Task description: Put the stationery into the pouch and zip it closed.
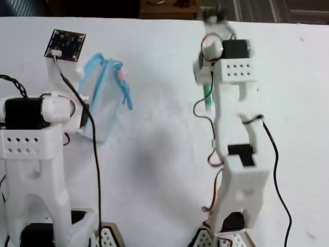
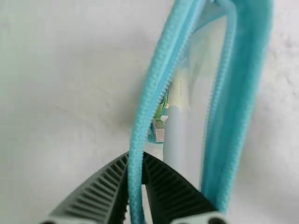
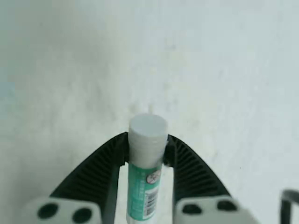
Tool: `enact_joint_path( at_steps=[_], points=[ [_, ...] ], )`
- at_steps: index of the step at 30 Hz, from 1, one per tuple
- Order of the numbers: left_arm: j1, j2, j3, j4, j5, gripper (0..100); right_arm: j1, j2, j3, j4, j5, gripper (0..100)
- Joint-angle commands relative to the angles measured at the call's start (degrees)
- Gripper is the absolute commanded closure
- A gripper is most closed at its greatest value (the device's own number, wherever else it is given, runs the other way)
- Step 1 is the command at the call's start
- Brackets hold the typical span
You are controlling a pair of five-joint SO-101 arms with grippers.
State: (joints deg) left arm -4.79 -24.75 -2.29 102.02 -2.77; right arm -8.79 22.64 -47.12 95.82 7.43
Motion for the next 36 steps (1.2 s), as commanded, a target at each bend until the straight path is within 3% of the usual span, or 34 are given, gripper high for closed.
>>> enact_joint_path(
  at_steps=[1,6,11,16,26,36],
  points=[
    [-0.48,0.04,-0.35,0.26,0.09,98,-2.95,-12.18,-10.20,-0.48,-12.31,98.1],
    [-0.40,0.04,-0.35,0.26,0.09,98,-9.19,-20.97,-18.11,-1.45,-33.93,98.1],
    [-0.40,0.04,-0.35,0.26,0.09,98,-19.12,-22.81,-18.81,-1.54,-41.49,98.1],
    [-0.40,0.04,-0.35,0.26,0.18,98,-25.36,-18.51,-17.14,-6.20,-42.99,98.1],
    [-0.40,-0.04,-0.35,0.26,0.18,98,-30.37,-8.57,-17.58,-21.14,-42.73,98.1],
    [-0.40,-0.13,-0.35,0.26,0.18,98,-30.46,-2.07,-17.67,-18.33,-42.73,98.1]
  ],
)
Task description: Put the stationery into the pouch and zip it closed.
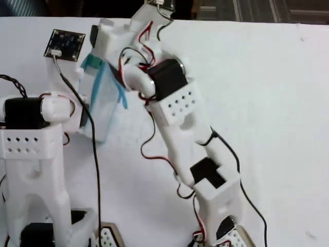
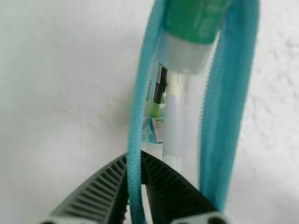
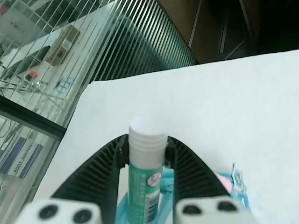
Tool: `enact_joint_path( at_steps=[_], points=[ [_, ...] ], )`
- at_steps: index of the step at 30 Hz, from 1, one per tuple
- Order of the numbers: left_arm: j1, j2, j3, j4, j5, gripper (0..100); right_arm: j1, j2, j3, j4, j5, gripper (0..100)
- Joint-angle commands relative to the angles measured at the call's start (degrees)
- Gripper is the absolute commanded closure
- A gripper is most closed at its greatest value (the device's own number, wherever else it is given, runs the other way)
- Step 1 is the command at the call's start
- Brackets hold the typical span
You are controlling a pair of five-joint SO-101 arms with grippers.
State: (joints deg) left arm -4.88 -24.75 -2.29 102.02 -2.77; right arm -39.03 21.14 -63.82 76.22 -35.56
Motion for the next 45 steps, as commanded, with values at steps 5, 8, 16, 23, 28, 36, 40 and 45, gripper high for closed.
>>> enact_joint_path(
  at_steps=[5,8,16,23,28,36,40,45],
  points=[
    [-0.31,0.04,-0.44,0.18,0.18,98,-2.33,-0.57,-0.97,5.93,0.26,98.1],
    [-0.40,-0.04,-0.44,0.18,0.18,98,-3.12,-0.66,-0.97,8.75,0.44,98.1],
    [-0.40,0.04,-0.44,0.18,0.18,98,-4.44,-3.03,-0.97,10.07,2.64,92.6],
    [-0.40,0.04,-0.44,0.18,0.26,98,-6.37,-4.62,-0.62,10.15,2.55,74.7],
    [-0.40,0.04,-0.44,0.18,0.26,98,-7.87,-4.62,-0.97,10.15,2.81,75.2],
    [-3.82,0.04,-0.35,0.18,0.00,98,0.66,-4.62,-0.62,10.33,2.99,75.2],
    [-3.47,0.04,-0.35,0.18,0.00,98,4.97,-4.62,-0.79,13.05,3.08,75.2],
    [-3.74,0.13,-0.35,0.00,0.18,98,6.29,-3.38,0.70,19.74,8.62,75.2]
  ],
)
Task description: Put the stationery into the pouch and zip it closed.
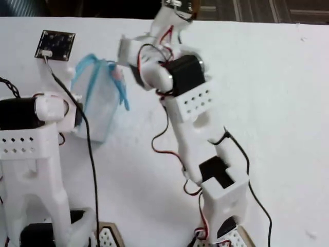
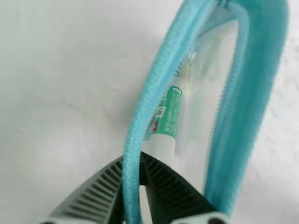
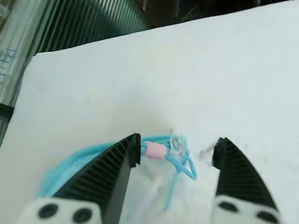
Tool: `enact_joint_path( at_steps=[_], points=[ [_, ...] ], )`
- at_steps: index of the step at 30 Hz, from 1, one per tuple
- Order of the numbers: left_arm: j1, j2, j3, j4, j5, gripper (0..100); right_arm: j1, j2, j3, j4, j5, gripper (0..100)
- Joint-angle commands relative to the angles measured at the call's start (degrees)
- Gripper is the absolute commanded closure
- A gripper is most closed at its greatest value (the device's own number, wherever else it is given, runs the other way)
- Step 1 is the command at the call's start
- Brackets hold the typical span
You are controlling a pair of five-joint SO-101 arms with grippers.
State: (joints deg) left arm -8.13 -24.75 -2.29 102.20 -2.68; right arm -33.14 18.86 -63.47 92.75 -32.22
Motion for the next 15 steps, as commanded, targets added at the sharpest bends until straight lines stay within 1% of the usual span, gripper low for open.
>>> enact_joint_path(
  at_steps=[1,3,5,7,9,13,15],
  points=[
    [-0.40,0.13,-0.35,-0.18,0.00,98,-0.13,-0.66,0.97,4.97,9.85,75.1],
    [-0.22,0.13,-0.35,-0.18,-0.09,98,-0.75,0.48,1.93,7.43,20.31,75.1],
    [-0.22,0.13,-0.35,-0.18,-0.09,98,-0.84,2.07,2.55,7.78,31.12,75.1],
    [-0.22,0.13,-0.35,-0.18,0.00,98,-1.10,3.47,2.73,8.04,39.12,75.1],
    [-0.22,0.13,-0.35,-0.18,0.09,98,-2.59,4.00,2.55,8.13,42.46,75.1],
    [-0.22,0.13,-0.35,-0.18,0.09,98,-7.52,3.03,1.58,7.96,43.34,75.1],
    [-0.31,0.13,-0.35,-0.09,0.09,98,-9.36,3.30,1.76,7.69,45.45,75.1]
  ],
)
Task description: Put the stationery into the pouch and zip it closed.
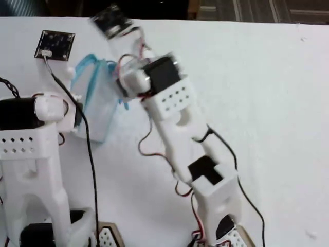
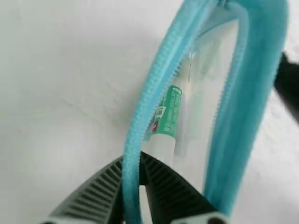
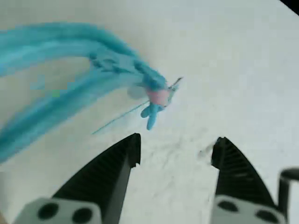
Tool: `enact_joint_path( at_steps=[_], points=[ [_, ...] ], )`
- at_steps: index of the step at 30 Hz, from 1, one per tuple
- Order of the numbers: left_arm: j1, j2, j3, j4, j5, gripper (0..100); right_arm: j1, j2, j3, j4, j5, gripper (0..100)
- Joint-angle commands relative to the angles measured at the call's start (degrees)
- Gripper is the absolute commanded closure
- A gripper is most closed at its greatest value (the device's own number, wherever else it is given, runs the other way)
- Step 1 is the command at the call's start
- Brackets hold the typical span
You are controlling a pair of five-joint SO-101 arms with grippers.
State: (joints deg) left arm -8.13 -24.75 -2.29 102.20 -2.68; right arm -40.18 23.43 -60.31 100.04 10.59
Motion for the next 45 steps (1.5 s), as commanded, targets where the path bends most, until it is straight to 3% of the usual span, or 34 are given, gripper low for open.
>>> enact_joint_path(
  at_steps=[1,9,16,23,28,36,39,42,45],
  points=[
    [-0.40,0.13,-0.35,-0.09,0.09,98,-2.95,-0.75,-1.41,0.40,3.87,75.1],
    [-0.48,0.13,-0.35,0.00,0.00,98,-0.57,4.35,-1.93,-8.66,4.66,75.9],
    [-0.48,0.13,-0.35,0.00,0.00,98,-2.59,1.80,-2.02,-6.64,5.19,98.5],
    [-0.48,0.13,-0.35,0.00,0.09,98,0.31,2.07,-2.02,-6.90,4.31,98.1],
    [-0.48,0.13,-0.35,0.00,0.09,98,3.82,1.63,-2.02,-9.10,-2.55,98.1],
    [-0.57,0.13,-0.35,0.00,0.09,98,8.04,-0.04,-2.02,-6.73,-4.13,98.1],
    [-0.57,0.13,-0.35,0.00,0.09,98,10.95,-1.19,-2.02,-4.18,-14.86,98.1],
    [-0.48,0.13,-0.35,-0.09,0.09,98,13.05,-1.01,-1.93,-0.75,-34.20,96.8],
    [-0.40,0.13,-0.35,-0.09,0.09,98,12.79,-0.40,0.62,1.10,-52.48,85.8]
  ],
)
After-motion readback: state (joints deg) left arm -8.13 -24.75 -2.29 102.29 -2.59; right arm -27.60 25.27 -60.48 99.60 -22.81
